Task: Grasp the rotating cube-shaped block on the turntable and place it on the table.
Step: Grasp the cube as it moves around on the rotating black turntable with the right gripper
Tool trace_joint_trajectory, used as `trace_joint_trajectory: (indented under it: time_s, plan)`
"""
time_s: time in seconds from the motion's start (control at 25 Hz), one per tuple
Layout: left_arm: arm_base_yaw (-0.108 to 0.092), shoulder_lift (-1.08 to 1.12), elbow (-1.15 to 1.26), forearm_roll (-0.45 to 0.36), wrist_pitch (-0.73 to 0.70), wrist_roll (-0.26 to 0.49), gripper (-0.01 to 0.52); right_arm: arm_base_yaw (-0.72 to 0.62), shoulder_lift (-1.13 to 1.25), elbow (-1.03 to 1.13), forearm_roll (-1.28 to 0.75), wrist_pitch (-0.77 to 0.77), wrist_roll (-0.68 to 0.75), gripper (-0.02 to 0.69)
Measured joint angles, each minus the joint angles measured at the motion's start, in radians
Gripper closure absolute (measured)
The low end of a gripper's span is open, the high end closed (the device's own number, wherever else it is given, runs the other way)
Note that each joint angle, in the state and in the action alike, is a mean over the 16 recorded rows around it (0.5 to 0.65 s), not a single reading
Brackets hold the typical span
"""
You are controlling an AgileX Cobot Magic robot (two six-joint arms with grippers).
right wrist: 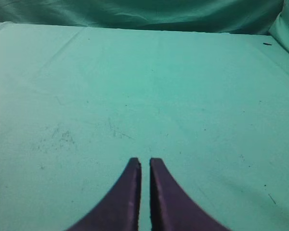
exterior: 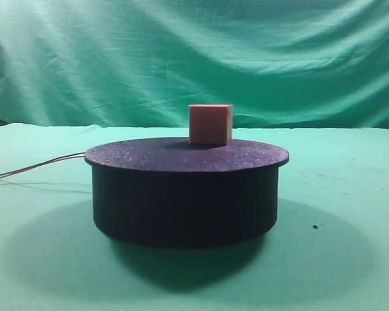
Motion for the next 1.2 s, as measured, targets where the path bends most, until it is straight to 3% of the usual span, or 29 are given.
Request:
trace_joint_trajectory:
  time_s: [0.52, 1.0, 1.2]
  plan:
    - [0.0, 0.0, 0.0, 0.0, 0.0, 0.0, 0.514, 0.0, 0.0, 0.0, -0.001, -0.008, -0.002, 0.618]
    - [0.0, 0.0, 0.0, 0.0, 0.0, 0.0, 0.514, 0.0, 0.014, -0.022, 0.149, -0.279, 0.039, 0.618]
    - [0.0, 0.0, 0.0, 0.0, 0.0, 0.0, 0.514, 0.0, 0.112, -0.121, 0.221, -0.257, 0.042, 0.618]
